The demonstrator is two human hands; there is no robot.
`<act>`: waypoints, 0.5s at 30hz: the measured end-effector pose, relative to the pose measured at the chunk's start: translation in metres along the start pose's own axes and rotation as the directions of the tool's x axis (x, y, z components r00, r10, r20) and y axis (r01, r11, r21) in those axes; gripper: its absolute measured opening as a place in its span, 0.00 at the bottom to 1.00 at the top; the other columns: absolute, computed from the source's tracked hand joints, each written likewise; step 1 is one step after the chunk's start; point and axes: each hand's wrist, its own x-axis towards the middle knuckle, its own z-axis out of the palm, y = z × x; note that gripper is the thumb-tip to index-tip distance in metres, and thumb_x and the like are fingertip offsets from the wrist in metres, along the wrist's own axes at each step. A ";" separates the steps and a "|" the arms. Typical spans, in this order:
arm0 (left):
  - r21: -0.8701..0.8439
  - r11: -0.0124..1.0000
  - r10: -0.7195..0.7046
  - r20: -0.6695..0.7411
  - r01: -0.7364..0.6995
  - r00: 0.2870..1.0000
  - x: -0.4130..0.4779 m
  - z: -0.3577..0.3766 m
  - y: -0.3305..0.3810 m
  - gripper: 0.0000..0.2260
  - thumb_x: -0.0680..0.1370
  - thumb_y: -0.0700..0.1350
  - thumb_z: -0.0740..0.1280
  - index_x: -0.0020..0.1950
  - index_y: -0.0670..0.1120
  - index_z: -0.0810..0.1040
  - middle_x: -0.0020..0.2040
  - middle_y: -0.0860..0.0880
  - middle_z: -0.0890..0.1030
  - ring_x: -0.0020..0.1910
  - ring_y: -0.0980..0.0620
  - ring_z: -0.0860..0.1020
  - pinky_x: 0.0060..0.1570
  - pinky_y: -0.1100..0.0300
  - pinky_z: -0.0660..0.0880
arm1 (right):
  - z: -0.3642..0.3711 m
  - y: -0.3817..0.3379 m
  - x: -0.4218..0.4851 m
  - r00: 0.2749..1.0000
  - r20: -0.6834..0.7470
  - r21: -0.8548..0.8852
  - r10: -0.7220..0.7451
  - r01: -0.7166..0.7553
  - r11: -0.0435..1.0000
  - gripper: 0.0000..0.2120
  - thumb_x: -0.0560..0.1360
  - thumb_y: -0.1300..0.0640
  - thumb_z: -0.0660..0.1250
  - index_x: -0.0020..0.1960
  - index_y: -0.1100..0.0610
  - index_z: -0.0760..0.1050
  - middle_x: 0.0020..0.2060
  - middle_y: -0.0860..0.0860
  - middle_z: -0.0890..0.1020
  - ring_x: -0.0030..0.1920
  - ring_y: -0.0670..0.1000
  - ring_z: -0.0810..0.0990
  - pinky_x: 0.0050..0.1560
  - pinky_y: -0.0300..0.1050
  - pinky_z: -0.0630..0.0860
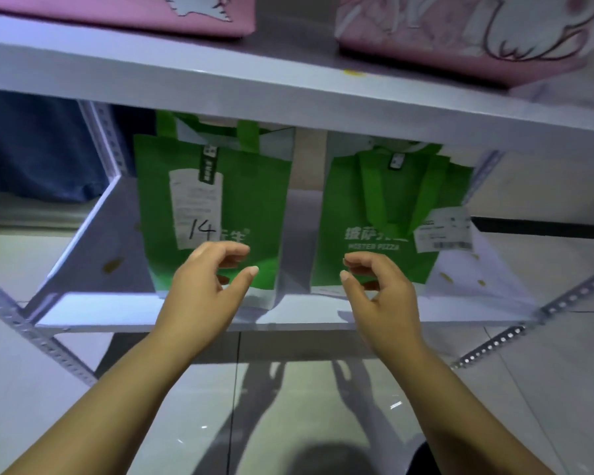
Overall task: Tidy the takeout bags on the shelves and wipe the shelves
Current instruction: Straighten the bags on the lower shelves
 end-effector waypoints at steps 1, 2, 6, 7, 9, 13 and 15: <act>-0.014 1.000 0.024 0.027 -0.023 0.999 0.001 0.009 0.008 0.10 0.73 0.44 0.70 0.53 0.51 0.78 0.49 0.57 0.77 0.48 0.65 0.75 0.41 0.78 0.69 | -0.009 0.005 0.000 0.999 -0.031 -0.002 0.007 -0.008 1.000 0.12 0.74 0.60 0.67 0.54 0.48 0.74 0.48 0.40 0.77 0.50 0.38 0.76 0.48 0.28 0.72; -0.023 0.999 0.042 0.053 -0.041 0.998 0.002 0.018 0.015 0.10 0.73 0.44 0.70 0.54 0.51 0.78 0.49 0.56 0.77 0.48 0.65 0.76 0.41 0.78 0.69 | -0.017 0.009 0.000 0.998 -0.063 0.000 0.022 -0.023 1.000 0.12 0.74 0.61 0.68 0.54 0.47 0.74 0.48 0.40 0.77 0.50 0.38 0.76 0.48 0.29 0.73; -0.024 0.996 0.085 0.161 -0.082 0.983 0.007 0.056 0.035 0.16 0.74 0.47 0.69 0.61 0.50 0.75 0.54 0.56 0.76 0.52 0.62 0.76 0.46 0.74 0.70 | -0.048 0.035 0.001 0.976 -0.185 0.022 0.119 -0.117 0.993 0.14 0.74 0.60 0.68 0.56 0.46 0.72 0.51 0.44 0.77 0.52 0.40 0.76 0.46 0.33 0.73; -0.017 0.997 0.079 0.191 -0.077 0.978 0.008 0.066 0.038 0.19 0.74 0.47 0.69 0.65 0.49 0.73 0.58 0.54 0.75 0.55 0.58 0.75 0.51 0.67 0.72 | -0.054 0.042 0.001 0.966 -0.211 0.027 0.150 -0.147 0.989 0.15 0.74 0.60 0.68 0.57 0.46 0.71 0.52 0.45 0.77 0.53 0.41 0.75 0.46 0.33 0.72; 0.036 0.998 0.033 0.254 -0.044 0.967 0.010 0.082 0.043 0.27 0.74 0.50 0.68 0.71 0.48 0.65 0.66 0.50 0.71 0.61 0.52 0.73 0.60 0.54 0.72 | -0.063 0.057 0.001 0.943 -0.244 0.040 0.227 -0.225 0.974 0.18 0.74 0.60 0.68 0.60 0.48 0.69 0.55 0.45 0.74 0.55 0.44 0.74 0.49 0.36 0.73; 0.147 0.988 -0.091 0.275 0.051 0.957 0.015 0.106 0.047 0.34 0.74 0.52 0.68 0.74 0.44 0.56 0.72 0.45 0.62 0.66 0.43 0.69 0.65 0.51 0.67 | -0.072 0.081 0.004 0.906 -0.173 -0.011 0.386 -0.393 0.919 0.30 0.74 0.56 0.68 0.72 0.53 0.61 0.68 0.51 0.67 0.68 0.52 0.67 0.66 0.55 0.69; 0.169 0.982 -0.131 0.259 0.088 0.957 0.016 0.117 0.048 0.34 0.74 0.52 0.68 0.74 0.43 0.56 0.71 0.43 0.63 0.66 0.42 0.68 0.63 0.53 0.65 | -0.075 0.089 0.007 0.906 -0.103 -0.024 0.411 -0.415 0.910 0.35 0.74 0.54 0.69 0.75 0.53 0.55 0.72 0.51 0.62 0.71 0.53 0.62 0.70 0.55 0.63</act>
